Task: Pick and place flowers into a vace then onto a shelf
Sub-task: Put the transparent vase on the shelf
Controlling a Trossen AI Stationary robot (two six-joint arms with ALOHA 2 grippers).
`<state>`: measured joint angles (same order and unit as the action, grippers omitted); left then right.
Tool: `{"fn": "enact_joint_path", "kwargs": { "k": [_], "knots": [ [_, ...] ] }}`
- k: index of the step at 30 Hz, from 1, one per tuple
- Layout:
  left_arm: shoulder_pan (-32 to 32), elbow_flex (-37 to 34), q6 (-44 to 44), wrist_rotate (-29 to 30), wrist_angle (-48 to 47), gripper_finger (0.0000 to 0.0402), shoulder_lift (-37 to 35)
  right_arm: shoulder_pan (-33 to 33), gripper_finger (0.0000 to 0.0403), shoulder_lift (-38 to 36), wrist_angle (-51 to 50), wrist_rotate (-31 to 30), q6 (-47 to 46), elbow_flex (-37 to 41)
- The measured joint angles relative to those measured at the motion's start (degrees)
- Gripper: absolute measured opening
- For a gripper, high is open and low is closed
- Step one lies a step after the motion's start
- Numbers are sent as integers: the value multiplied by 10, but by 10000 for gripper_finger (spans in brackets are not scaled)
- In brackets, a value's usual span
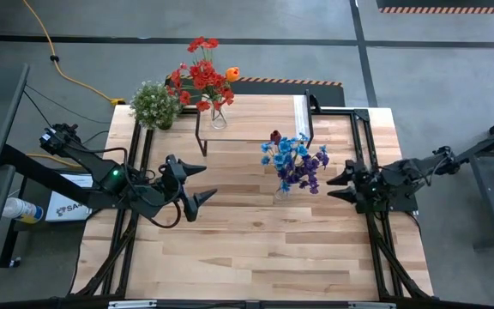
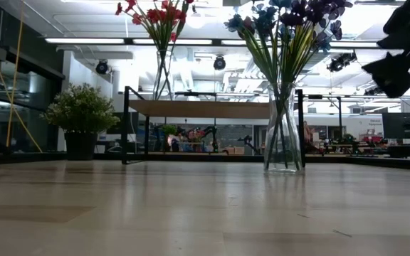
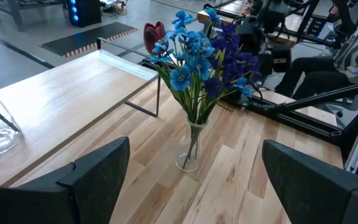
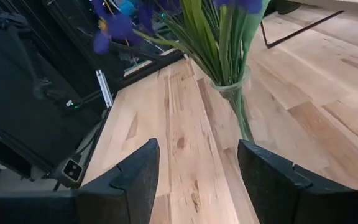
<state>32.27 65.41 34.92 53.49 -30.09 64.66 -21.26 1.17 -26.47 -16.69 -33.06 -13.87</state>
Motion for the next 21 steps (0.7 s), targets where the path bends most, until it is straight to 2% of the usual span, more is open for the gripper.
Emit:
{"fn": "enact_joint_path", "kwargs": {
  "k": [7, 10, 15, 21],
  "knots": [
    [0, 0, 0, 0, 0, 397, 0, 0, 212, 0, 106, -11, 28, 72],
    [0, 0, 0, -1, 0, 397, 0, 0, 212, 1, 161, -46, 46, 91],
    [0, 0, -1, -1, -1, 397, 0, 0, 209, 10, 176, -89, 60, 93],
    [0, 0, -1, -1, 0, 397, 0, 0, 213, 11, 176, -93, 21, 93]
  ]
}}
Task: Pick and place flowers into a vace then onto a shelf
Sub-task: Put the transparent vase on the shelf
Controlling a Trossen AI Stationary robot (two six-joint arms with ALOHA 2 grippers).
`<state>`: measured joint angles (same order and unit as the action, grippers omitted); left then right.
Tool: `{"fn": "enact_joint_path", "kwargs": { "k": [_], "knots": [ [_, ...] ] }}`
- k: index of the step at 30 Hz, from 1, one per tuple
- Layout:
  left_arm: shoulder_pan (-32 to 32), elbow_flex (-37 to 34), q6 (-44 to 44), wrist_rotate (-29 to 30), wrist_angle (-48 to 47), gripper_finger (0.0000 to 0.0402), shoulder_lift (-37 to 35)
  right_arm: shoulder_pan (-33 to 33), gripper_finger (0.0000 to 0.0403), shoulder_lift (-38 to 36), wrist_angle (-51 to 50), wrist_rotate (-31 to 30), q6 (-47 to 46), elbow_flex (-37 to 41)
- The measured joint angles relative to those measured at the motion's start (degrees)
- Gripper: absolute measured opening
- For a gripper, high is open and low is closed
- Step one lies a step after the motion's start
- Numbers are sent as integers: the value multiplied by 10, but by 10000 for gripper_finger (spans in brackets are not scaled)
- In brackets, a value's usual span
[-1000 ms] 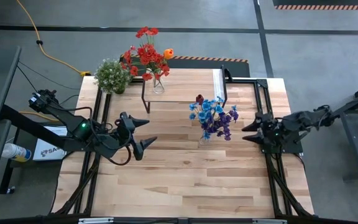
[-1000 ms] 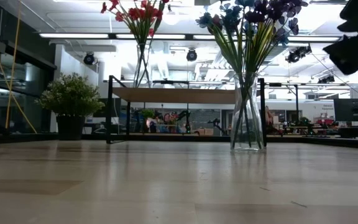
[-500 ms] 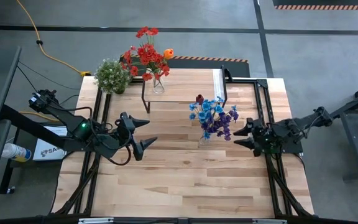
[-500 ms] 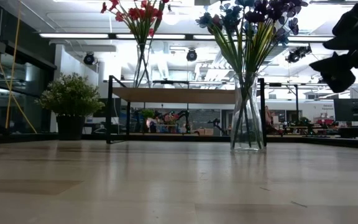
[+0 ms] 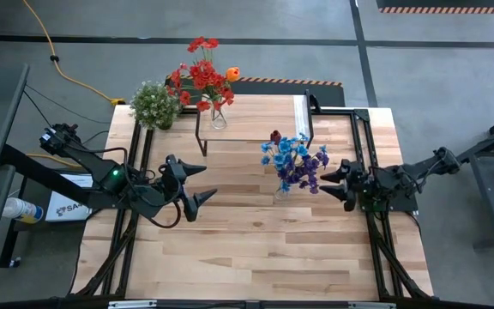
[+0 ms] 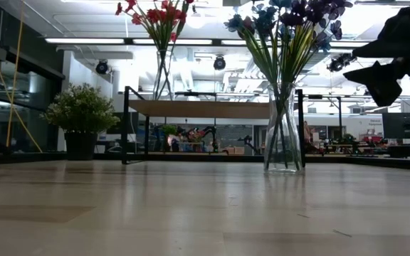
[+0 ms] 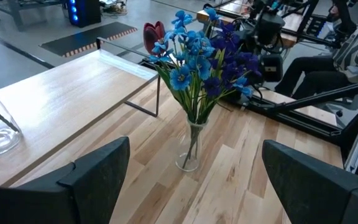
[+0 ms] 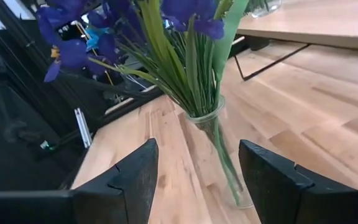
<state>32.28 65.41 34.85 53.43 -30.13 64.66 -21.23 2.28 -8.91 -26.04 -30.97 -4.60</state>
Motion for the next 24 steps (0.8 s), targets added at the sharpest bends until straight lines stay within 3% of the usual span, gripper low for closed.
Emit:
{"fn": "enact_joint_path", "kwargs": {
  "k": [6, 24],
  "knots": [
    [0, 0, 0, 0, 0, 397, 0, 0, 209, 0, 0, 0, -48, 0],
    [0, 0, 0, 0, 0, 397, 0, 0, 210, 0, 22, 50, -48, 0]
  ]
}}
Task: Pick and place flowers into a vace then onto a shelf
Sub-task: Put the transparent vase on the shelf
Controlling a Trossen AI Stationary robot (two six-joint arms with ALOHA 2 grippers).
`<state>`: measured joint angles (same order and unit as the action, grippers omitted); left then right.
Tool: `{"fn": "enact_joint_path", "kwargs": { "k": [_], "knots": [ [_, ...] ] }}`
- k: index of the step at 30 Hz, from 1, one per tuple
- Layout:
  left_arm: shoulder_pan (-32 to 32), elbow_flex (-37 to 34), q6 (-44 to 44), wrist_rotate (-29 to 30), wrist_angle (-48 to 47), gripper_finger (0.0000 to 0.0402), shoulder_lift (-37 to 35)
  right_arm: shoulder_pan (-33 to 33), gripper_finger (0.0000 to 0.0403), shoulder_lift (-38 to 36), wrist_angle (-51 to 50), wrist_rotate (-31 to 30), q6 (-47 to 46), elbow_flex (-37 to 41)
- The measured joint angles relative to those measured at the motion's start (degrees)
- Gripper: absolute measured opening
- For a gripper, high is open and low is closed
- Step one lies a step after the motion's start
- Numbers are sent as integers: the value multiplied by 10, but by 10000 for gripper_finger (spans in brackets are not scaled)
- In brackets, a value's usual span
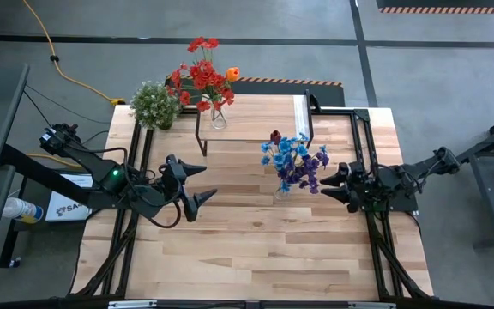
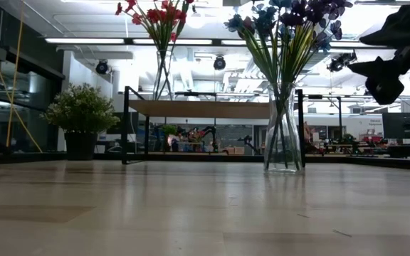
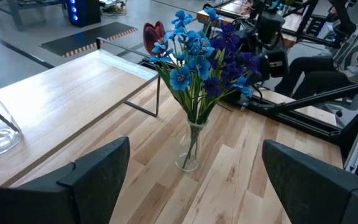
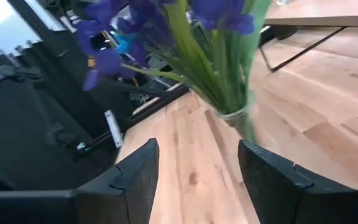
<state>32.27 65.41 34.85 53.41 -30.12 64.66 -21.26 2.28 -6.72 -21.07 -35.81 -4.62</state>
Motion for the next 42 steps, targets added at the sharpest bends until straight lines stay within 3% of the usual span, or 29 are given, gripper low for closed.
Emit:
{"fn": "enact_joint_path", "kwargs": {
  "k": [6, 23, 34, 42],
  "knots": [
    [0, 0, 0, -3, 0, 397, 0, 0, 198, 27, 30, 53, -2, 0],
    [0, 0, 0, -4, -1, 397, 0, 53, 201, 241, 37, 81, 63, -36],
    [0, 0, 0, -4, -5, 397, 0, 101, 201, 274, 15, 77, 19, -19],
    [0, 0, 0, -4, -5, 397, 0, 102, 201, 275, 122, 39, -18, 40]
  ]
}}
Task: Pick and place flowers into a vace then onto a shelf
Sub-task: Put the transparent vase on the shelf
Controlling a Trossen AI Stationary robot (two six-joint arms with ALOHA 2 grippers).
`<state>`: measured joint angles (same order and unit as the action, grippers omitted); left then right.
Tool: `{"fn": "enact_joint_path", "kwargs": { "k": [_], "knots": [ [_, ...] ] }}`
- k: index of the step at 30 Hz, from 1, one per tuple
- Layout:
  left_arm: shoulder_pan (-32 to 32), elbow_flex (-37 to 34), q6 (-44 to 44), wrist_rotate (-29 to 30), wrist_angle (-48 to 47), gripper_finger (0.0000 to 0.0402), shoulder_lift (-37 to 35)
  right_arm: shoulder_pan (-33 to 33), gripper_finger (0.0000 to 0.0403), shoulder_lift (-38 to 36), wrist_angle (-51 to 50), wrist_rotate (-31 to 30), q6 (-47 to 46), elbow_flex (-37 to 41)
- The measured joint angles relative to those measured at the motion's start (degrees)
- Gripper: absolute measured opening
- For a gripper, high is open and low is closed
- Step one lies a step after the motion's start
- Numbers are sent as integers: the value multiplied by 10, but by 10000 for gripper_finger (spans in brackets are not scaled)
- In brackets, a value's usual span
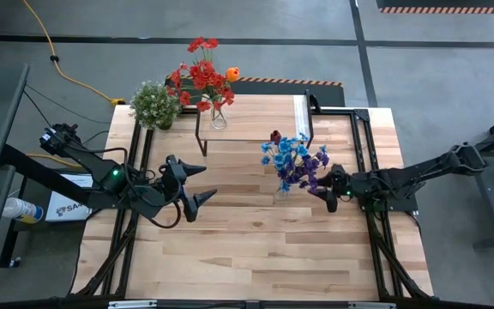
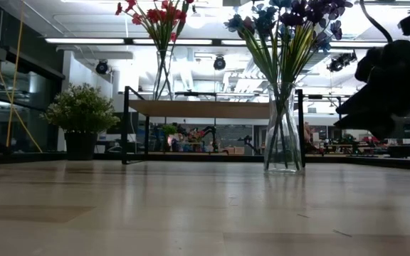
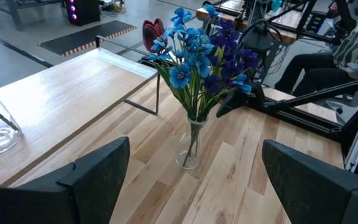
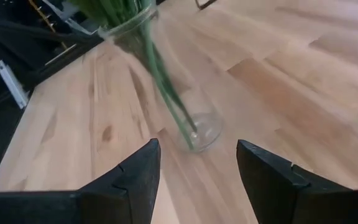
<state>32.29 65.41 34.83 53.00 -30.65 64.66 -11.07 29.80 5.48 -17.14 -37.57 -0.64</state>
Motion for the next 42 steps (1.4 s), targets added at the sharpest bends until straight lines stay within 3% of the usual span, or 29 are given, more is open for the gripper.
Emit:
{"fn": "enact_joint_path", "kwargs": {
  "k": [16, 21, 30, 42],
  "knots": [
    [0, 0, 0, 1, -5, 397, 0, 0, 196, 8, 109, -13, 33, 0],
    [0, 0, 0, 1, -5, 397, 0, 14, 195, 48, 124, 11, 70, -19],
    [0, 0, 0, -4, -4, 397, 0, 100, 195, 142, 129, 76, 112, -38],
    [0, 0, -4, -13, -10, 397, 0, 137, 195, 223, 242, 144, 145, -39]
  ]
}}
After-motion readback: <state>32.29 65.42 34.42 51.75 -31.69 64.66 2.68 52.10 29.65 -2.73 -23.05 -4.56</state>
